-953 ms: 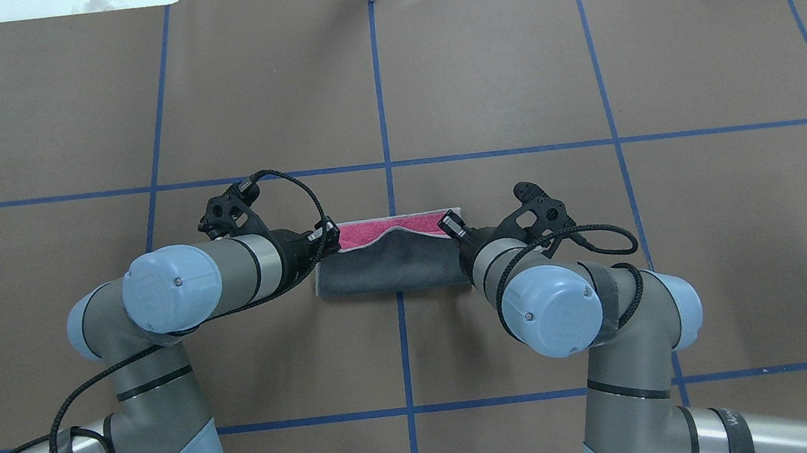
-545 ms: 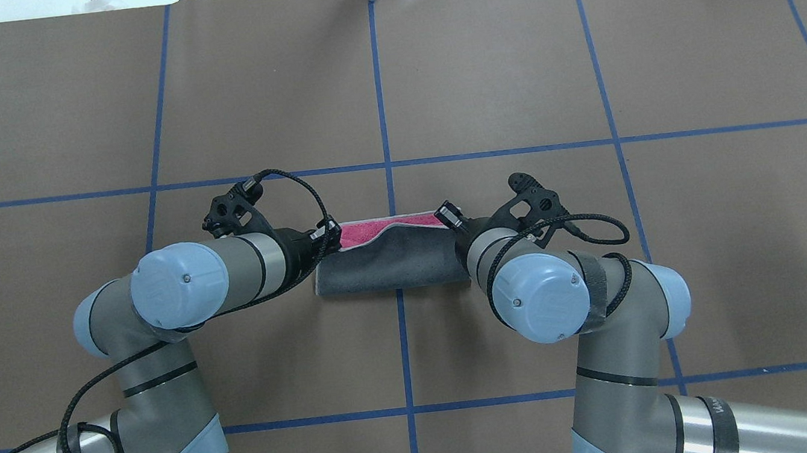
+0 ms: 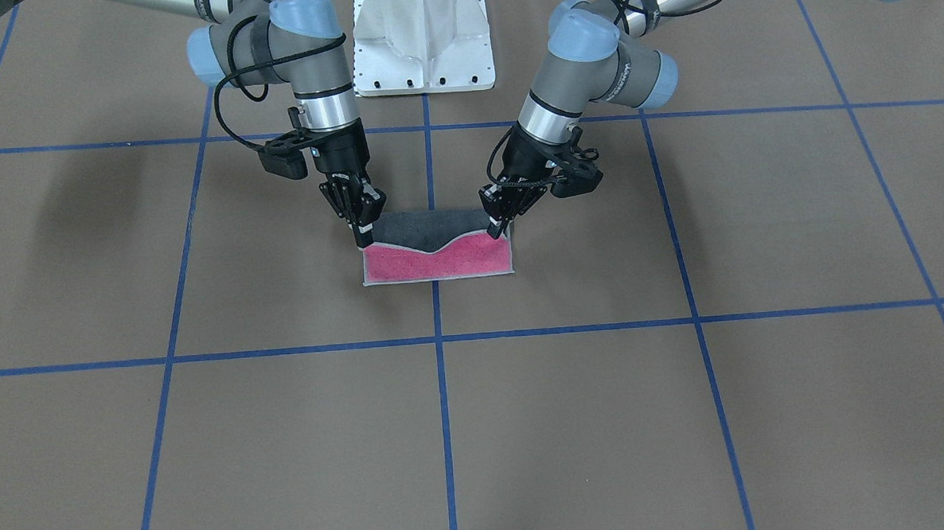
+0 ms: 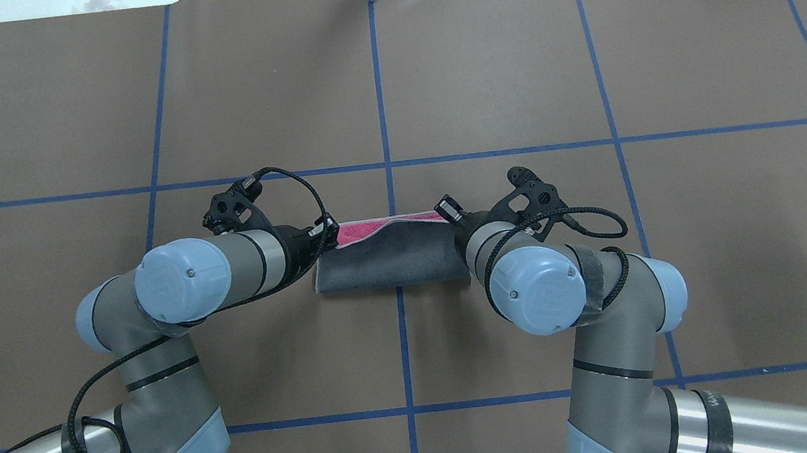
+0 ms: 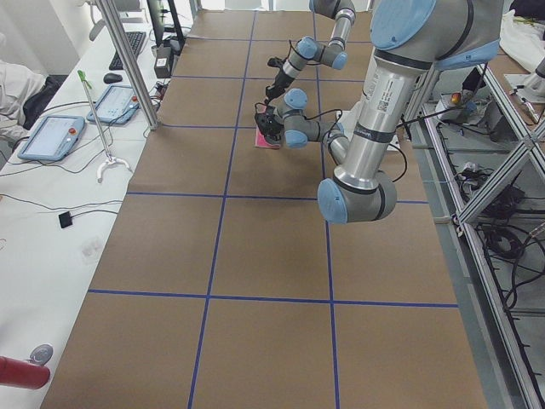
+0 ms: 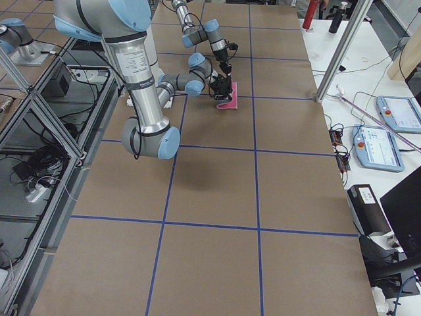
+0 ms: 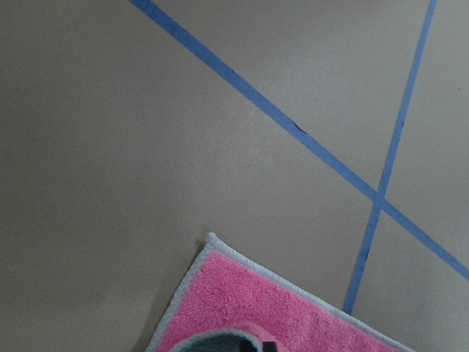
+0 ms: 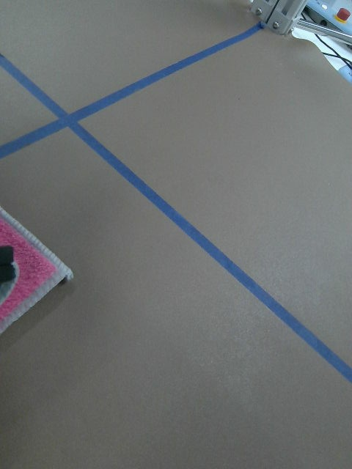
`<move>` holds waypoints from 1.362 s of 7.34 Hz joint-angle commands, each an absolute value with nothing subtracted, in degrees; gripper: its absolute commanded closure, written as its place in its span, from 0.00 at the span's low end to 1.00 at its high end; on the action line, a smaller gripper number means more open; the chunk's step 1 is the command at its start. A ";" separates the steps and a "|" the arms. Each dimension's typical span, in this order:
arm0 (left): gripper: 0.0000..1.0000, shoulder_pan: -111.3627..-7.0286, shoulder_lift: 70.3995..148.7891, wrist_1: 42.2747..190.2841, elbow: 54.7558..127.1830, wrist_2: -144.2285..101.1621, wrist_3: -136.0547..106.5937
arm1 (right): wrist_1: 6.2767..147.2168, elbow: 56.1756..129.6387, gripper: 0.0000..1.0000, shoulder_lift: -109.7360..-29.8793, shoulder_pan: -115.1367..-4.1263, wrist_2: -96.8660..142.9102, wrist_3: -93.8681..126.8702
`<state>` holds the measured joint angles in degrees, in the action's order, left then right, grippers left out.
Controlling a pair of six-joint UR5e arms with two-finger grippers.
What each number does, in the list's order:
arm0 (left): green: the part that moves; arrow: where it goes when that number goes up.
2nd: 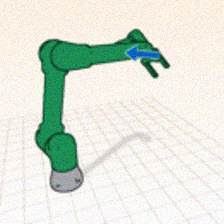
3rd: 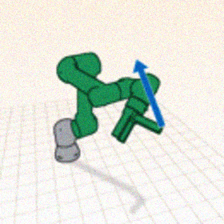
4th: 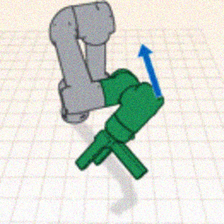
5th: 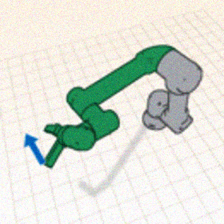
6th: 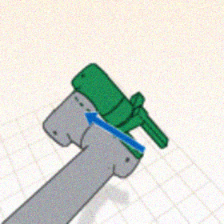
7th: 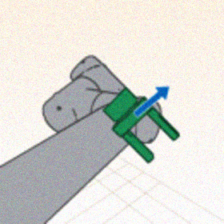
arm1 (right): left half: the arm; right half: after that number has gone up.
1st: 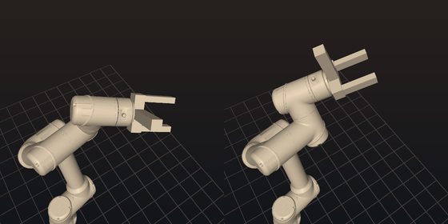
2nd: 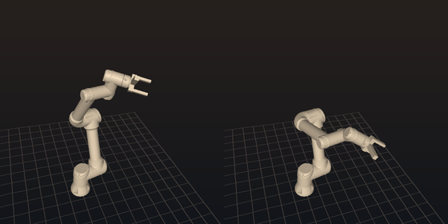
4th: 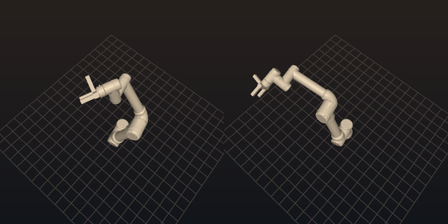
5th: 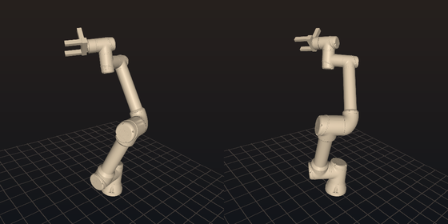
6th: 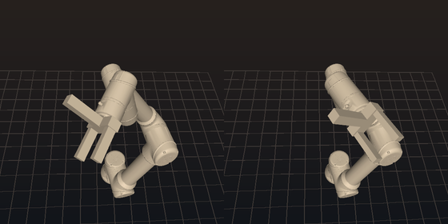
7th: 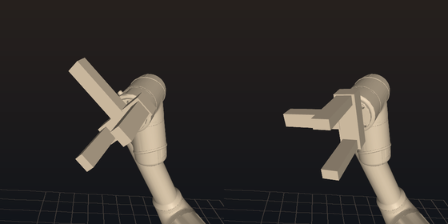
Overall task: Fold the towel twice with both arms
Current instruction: 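Lay the folded edge down with both grippers and open them, then raise the right gripper away from the towel while the left gripper holds its end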
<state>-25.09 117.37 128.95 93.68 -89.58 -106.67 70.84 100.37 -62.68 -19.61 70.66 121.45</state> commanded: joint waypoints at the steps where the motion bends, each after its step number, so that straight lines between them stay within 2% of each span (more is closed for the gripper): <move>1: 0.97 -25.31 117.60 129.11 93.25 -89.56 -106.52 | 70.84 99.15 0.94 -61.97 -19.77 70.75 120.94; 2: 0.53 -25.40 117.51 129.11 93.16 -89.65 -106.26 | 70.84 98.36 0.83 -61.09 -20.12 70.75 120.94; 3: 0.15 -25.40 117.51 129.20 93.16 -89.65 -105.13 | 70.84 98.18 0.64 -60.91 -20.47 71.10 119.98; 4: 0.01 -25.40 117.60 129.29 93.25 -89.74 -102.25 | 70.84 98.17 0.01 -60.91 -20.65 71.36 118.32; 7: 0.00 -26.01 117.77 129.46 94.04 -92.09 -101.34 | 70.75 99.05 0.00 -61.00 -24.24 78.11 112.96; 10: 0.00 -27.77 114.62 129.11 98.69 -99.74 -95.98 | 71.19 101.68 0.00 -63.44 -32.14 91.36 96.31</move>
<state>-27.51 115.76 129.19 97.15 -97.79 -96.84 71.07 100.48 -62.08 -28.87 85.79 103.55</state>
